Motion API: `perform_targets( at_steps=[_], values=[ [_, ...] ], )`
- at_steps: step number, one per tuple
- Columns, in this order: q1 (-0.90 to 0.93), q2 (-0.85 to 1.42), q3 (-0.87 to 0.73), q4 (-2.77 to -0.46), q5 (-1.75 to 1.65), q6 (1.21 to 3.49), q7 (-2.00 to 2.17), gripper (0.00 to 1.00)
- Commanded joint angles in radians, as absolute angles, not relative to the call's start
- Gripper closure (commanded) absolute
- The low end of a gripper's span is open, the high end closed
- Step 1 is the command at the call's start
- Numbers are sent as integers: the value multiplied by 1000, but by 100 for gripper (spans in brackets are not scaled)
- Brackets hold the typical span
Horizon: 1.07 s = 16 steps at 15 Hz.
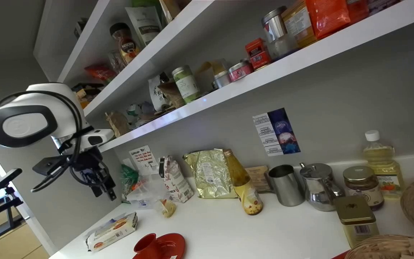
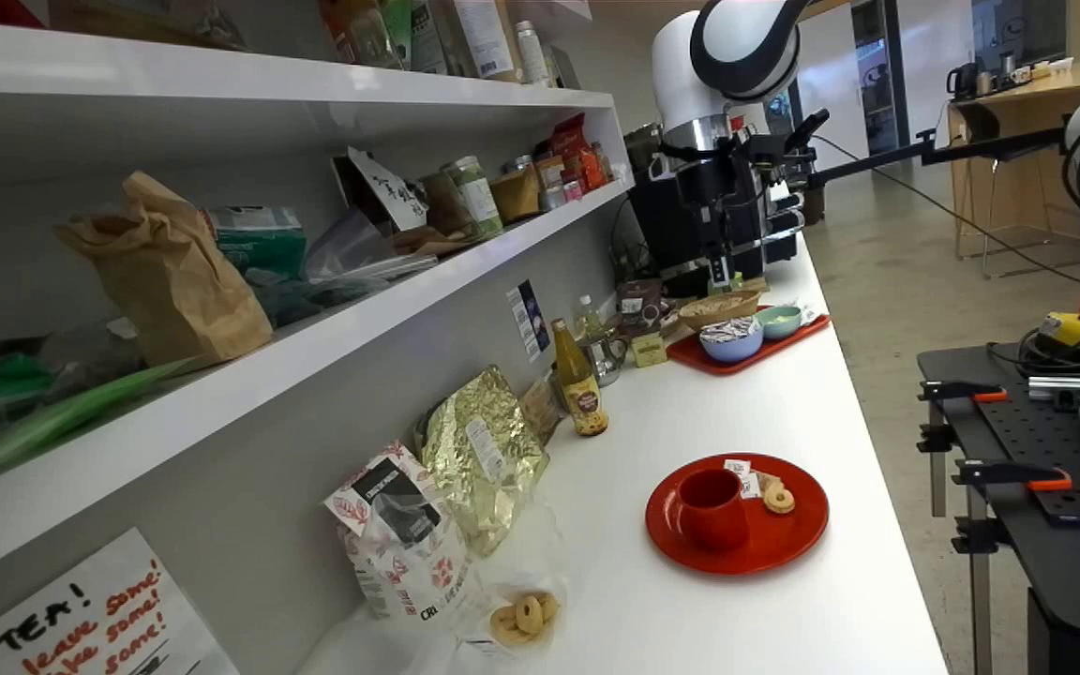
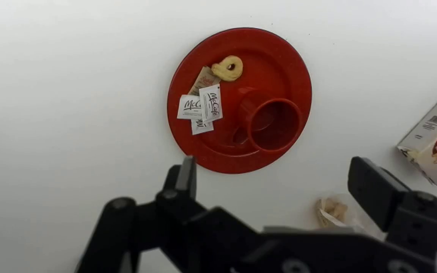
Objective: Move the red mug to the left.
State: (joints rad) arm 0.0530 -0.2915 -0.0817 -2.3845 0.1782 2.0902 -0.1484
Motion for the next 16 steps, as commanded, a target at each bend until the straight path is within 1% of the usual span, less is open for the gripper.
perform_targets(
  at_steps=[1,5,9,12,16],
  values=[
    [39,-291,-69,-2383,182,2087,-152,0],
    [52,-242,-49,-2346,197,2098,-137,0],
    [62,-159,4,-2303,177,2126,-58,0],
    [53,-69,49,-2265,118,2179,79,0],
    [58,59,70,-2213,18,2222,266,0]
  ],
)
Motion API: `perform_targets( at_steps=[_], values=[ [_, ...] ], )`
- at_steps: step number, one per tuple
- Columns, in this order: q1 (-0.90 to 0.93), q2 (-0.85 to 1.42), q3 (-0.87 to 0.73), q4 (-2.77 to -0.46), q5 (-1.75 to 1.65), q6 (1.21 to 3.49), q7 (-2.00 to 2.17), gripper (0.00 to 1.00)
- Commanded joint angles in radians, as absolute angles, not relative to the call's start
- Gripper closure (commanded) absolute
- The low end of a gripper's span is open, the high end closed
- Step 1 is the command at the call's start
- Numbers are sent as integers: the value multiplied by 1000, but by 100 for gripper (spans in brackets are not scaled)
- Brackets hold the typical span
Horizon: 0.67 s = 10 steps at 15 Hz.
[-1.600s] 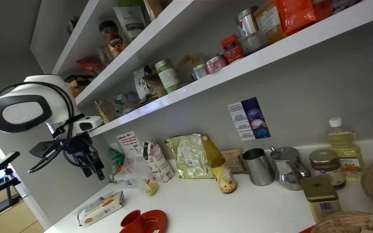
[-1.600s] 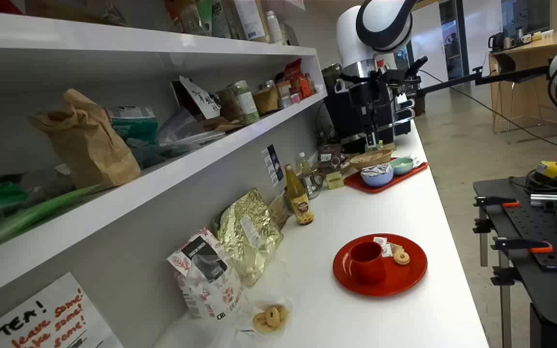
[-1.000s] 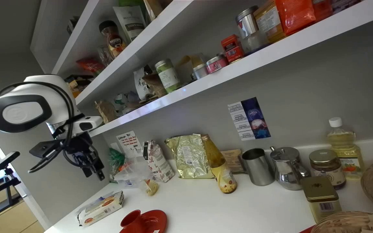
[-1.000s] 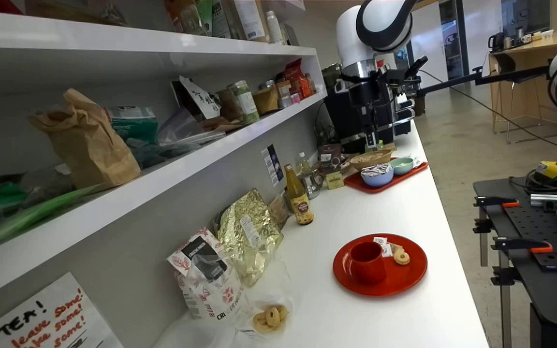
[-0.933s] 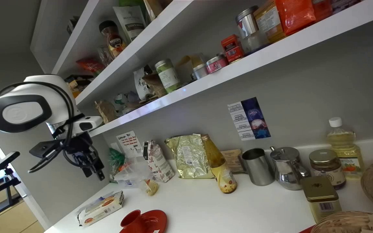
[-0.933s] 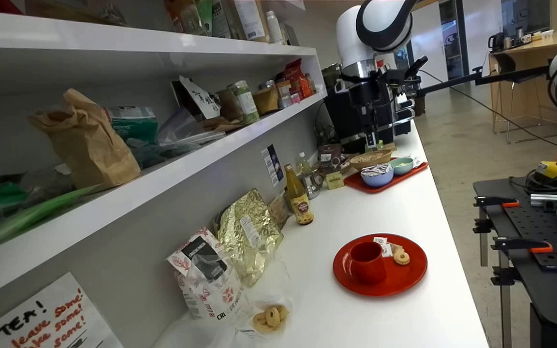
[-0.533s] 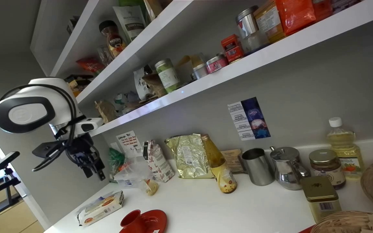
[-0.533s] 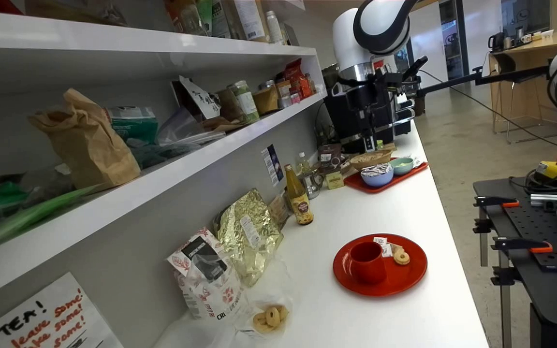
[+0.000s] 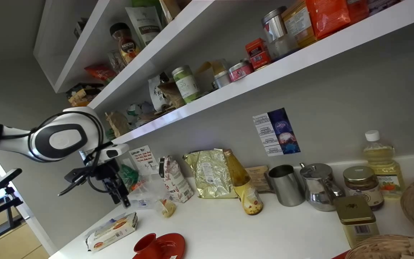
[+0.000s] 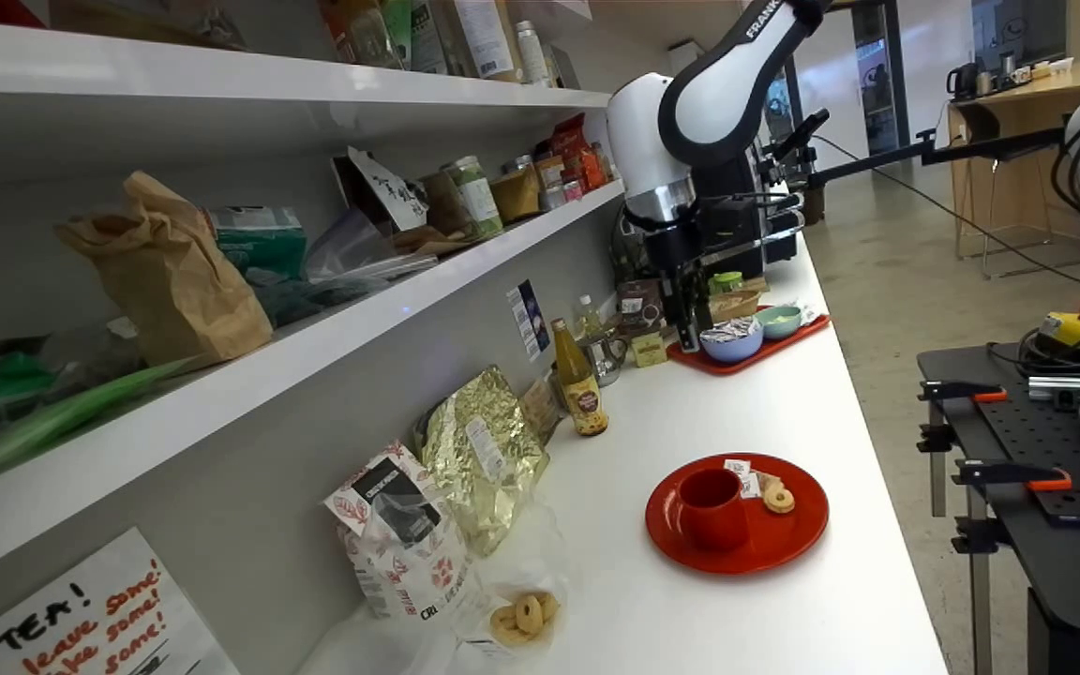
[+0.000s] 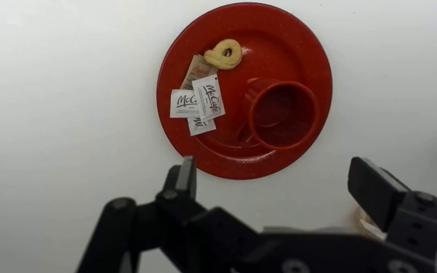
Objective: Move the red mug to the left.
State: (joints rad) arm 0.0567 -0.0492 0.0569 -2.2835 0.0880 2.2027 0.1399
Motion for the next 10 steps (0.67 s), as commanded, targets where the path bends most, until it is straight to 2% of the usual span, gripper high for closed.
perform_targets(
  at_steps=[1,10],
  values=[
    [63,93,71,-2199,-6,2226,307,0],
    [123,322,53,-2077,-47,2191,401,0]
  ],
)
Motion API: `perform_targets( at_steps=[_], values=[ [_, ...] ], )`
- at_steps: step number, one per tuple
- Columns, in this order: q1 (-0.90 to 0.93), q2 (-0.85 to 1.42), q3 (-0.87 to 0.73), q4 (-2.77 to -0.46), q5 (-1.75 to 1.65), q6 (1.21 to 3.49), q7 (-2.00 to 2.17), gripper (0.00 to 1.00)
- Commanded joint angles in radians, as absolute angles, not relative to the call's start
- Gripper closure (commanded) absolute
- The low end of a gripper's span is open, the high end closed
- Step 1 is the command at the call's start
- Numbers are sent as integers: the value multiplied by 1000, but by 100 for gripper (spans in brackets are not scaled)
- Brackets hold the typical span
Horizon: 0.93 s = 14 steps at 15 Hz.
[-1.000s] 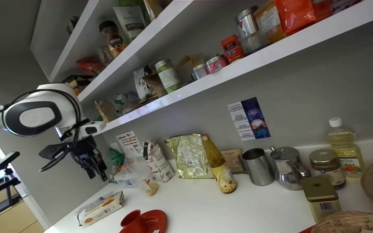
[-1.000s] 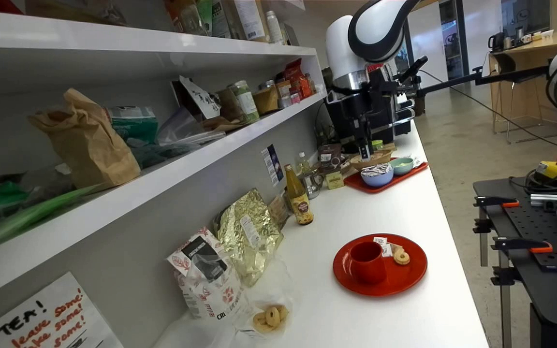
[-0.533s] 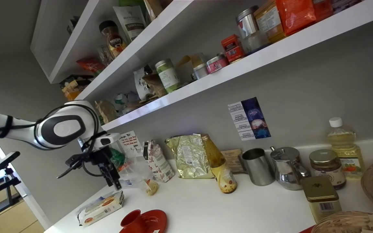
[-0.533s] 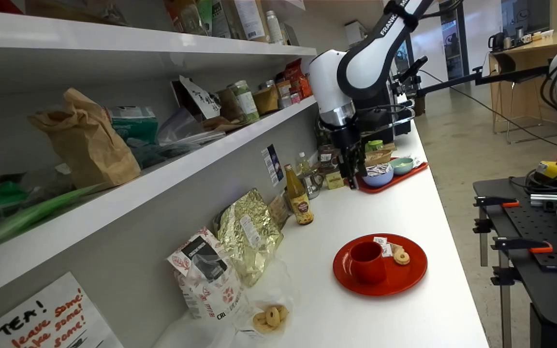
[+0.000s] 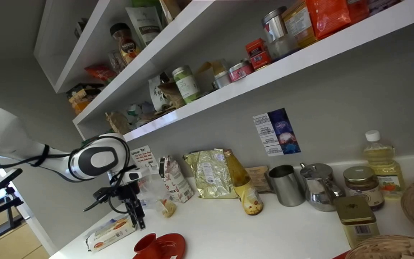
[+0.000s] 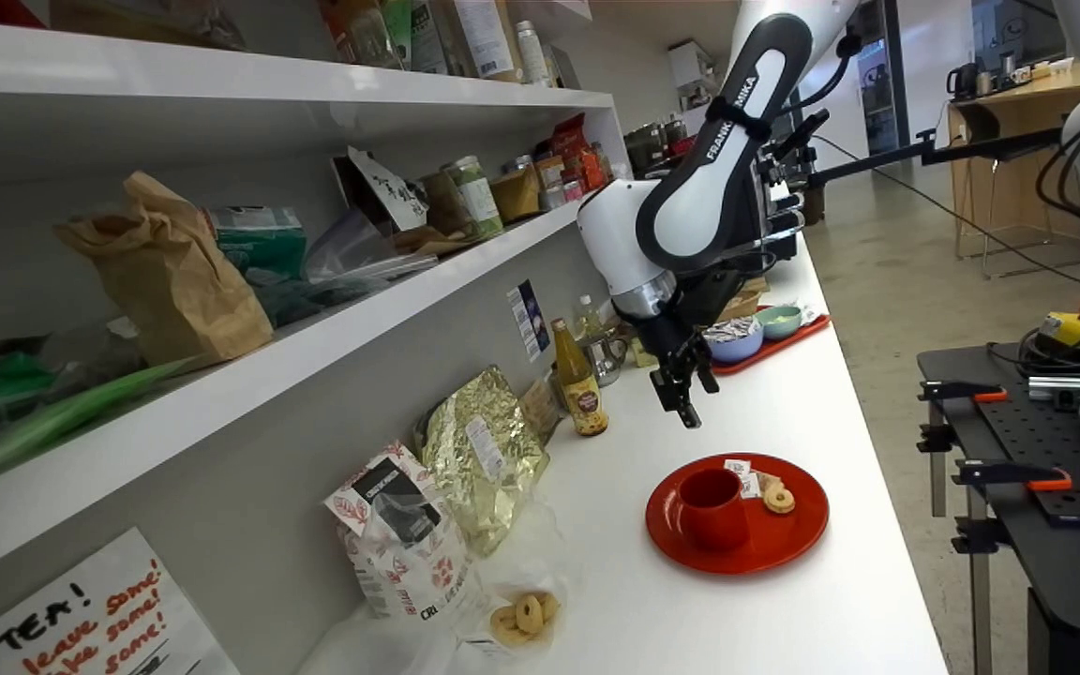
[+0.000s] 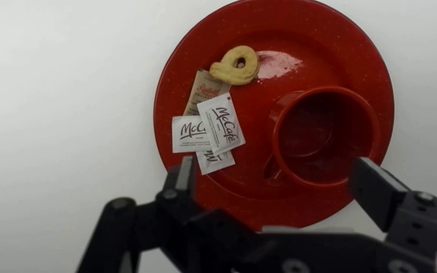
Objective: Move the red mug to the left.
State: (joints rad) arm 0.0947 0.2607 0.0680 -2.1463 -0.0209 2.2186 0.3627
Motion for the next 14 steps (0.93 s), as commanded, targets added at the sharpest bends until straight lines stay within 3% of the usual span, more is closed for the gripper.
perform_targets(
  at_steps=[1,14],
  values=[
    [129,338,51,-2065,-47,2188,404,0],
    [138,501,29,-1964,-25,2155,369,0]
  ],
)
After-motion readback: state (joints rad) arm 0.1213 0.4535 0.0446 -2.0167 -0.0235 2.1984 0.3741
